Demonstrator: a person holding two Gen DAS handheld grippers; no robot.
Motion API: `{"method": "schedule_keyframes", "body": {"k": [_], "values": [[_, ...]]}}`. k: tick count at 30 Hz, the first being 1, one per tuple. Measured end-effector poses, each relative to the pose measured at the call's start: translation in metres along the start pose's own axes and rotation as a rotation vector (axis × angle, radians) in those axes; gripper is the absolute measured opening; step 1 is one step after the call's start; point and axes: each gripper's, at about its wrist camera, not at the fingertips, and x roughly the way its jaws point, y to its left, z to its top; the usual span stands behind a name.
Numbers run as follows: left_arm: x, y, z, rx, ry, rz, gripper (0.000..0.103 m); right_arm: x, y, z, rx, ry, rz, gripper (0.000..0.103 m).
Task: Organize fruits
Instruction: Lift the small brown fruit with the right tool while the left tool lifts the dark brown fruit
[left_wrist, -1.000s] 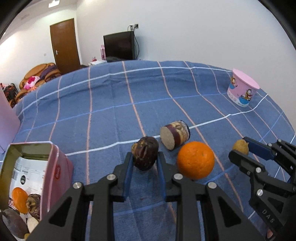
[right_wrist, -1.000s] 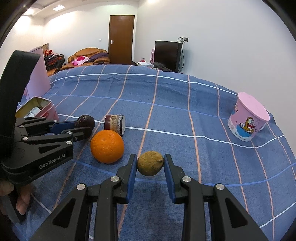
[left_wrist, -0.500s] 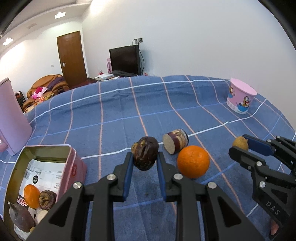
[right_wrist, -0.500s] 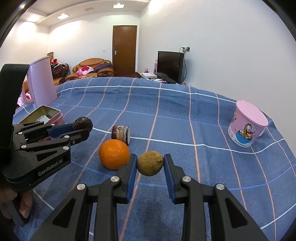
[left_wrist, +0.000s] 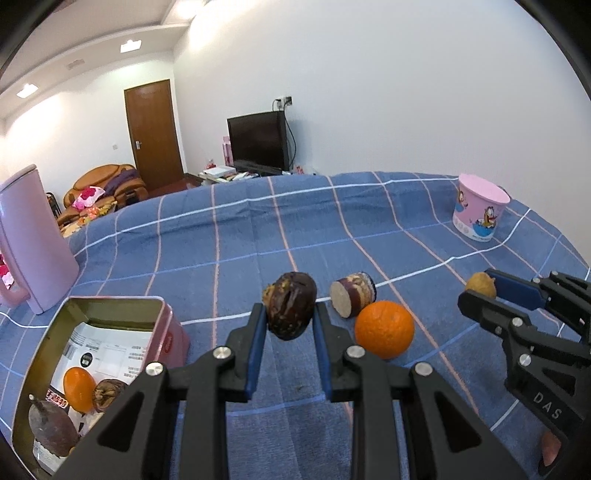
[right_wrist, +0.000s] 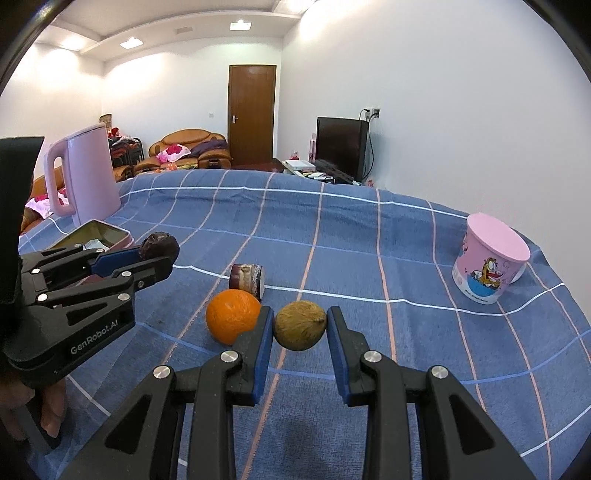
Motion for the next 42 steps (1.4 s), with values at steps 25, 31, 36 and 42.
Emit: {"method": "schedule_keyframes", "body": {"k": [25, 31, 36, 42], "values": [[-0.020, 0.003, -0.003, -0.015, -0.093, 0.046, 0.027, -0.021, -0.003, -0.001, 0.015, -0.114, -0.003, 0.031], [-0.025, 0.003, -0.004, -0.010, -0.116, 0.051, 0.027, -0.028, -0.003, -0.003, 0.015, -0.150, -0.003, 0.031], [-0.028, 0.004, -0.004, -0.016, -0.132, 0.058, 0.027, -0.031, -0.003, -0.003, 0.016, -0.169, -0.006, 0.031], [-0.034, 0.005, -0.006, -0.015, -0.156, 0.071, 0.027, -0.037, -0.002, -0.004, 0.017, -0.200, -0.006, 0.031]]}}
